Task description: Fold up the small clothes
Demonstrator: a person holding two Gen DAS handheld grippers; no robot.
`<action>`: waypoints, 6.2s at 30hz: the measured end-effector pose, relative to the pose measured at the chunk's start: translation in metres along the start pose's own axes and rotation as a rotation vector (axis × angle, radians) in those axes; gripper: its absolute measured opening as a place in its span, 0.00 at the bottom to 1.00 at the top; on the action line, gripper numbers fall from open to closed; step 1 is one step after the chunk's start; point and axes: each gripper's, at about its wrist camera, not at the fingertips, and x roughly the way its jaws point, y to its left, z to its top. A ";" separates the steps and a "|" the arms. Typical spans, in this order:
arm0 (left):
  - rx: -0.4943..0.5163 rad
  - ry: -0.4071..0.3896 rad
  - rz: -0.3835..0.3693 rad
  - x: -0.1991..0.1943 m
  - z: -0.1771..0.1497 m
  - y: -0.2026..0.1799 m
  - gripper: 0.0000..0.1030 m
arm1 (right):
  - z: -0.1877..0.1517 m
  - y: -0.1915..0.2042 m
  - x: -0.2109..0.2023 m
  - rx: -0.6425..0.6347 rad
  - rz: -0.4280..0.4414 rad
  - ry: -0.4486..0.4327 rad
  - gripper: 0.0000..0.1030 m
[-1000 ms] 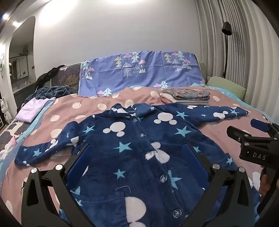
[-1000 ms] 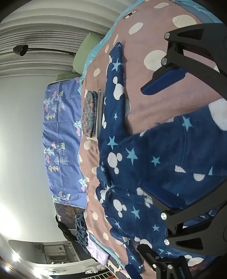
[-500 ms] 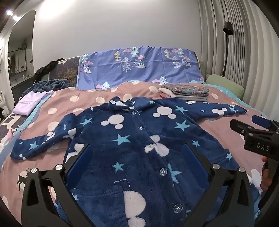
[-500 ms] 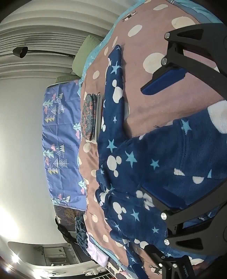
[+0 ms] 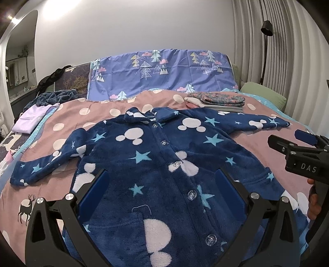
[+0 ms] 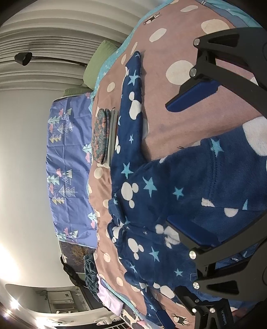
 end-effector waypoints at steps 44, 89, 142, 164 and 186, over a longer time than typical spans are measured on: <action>-0.018 0.036 0.018 0.016 -0.018 0.011 0.99 | -0.019 0.025 0.030 -0.070 0.003 0.129 0.98; -0.277 0.029 0.085 0.022 -0.026 0.134 0.99 | -0.008 0.051 0.055 -0.122 0.030 0.151 0.98; -0.240 0.218 -0.373 0.190 0.038 0.045 0.34 | -0.006 -0.032 0.099 0.060 -0.032 0.216 0.96; -0.185 0.249 0.219 0.130 0.015 0.179 0.70 | 0.052 0.098 0.251 0.088 0.441 0.380 0.21; -0.203 0.241 0.312 0.148 0.020 0.194 0.72 | 0.080 0.027 0.220 0.128 0.418 0.219 0.19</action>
